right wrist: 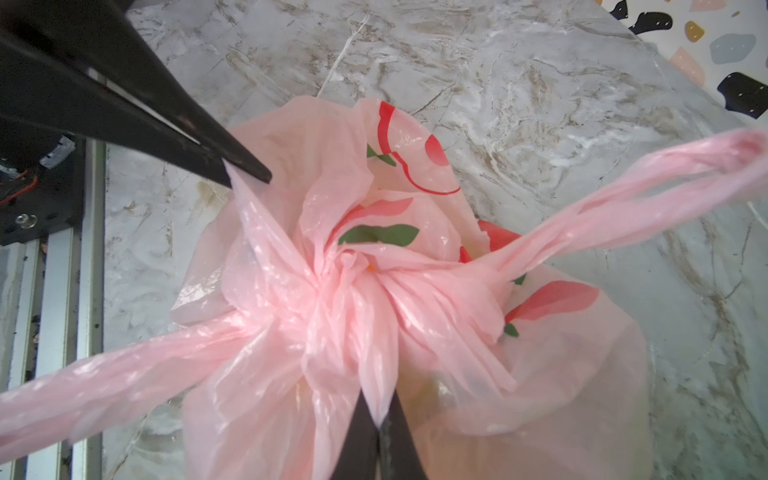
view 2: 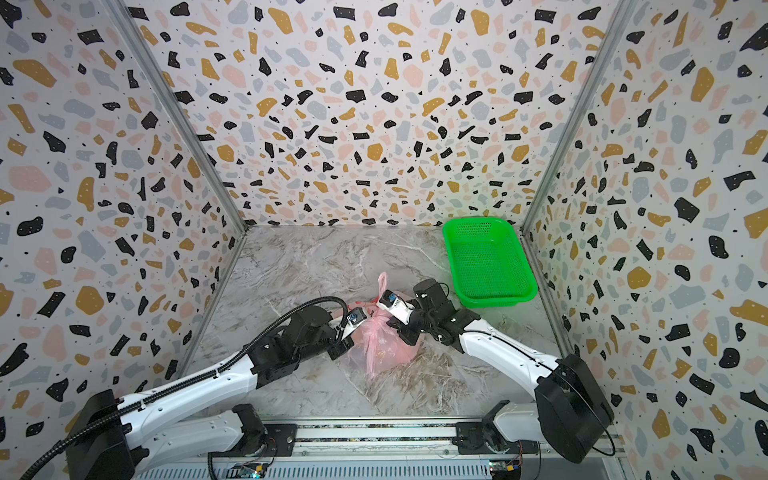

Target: Untie the knot of the plastic bag and take out the fruit

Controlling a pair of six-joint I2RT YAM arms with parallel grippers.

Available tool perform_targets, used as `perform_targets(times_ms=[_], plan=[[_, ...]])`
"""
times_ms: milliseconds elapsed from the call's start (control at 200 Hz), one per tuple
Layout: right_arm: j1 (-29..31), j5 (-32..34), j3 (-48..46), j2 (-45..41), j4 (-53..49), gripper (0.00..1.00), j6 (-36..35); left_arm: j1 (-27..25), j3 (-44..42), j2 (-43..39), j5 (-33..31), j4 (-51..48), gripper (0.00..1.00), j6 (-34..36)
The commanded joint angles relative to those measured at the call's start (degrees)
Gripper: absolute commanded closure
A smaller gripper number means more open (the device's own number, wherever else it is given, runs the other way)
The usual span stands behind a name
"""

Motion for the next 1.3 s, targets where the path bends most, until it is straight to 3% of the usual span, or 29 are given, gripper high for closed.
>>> perform_targets(times_ms=[0,375,851,1291], plan=[[-0.53,1.76,-0.07,-3.25,1.77,1.00,2.47,0.31,-0.95,-1.69,-3.58,3.63,1.00,-2.71],[-7.51,3.44,-4.71,-10.99,2.18,1.00,10.99,6.33,-4.35,-6.85,-5.85,3.70,1.00,-11.42],[-15.17,6.93,-12.14,-20.22,1.37,1.00,23.31,9.97,-5.75,-10.96,-14.21,-1.19,1.00,-24.63],[-17.69,7.64,-14.72,-21.60,-0.41,1.00,28.29,10.85,-5.27,-9.99,-18.24,-4.97,1.00,-29.06]])
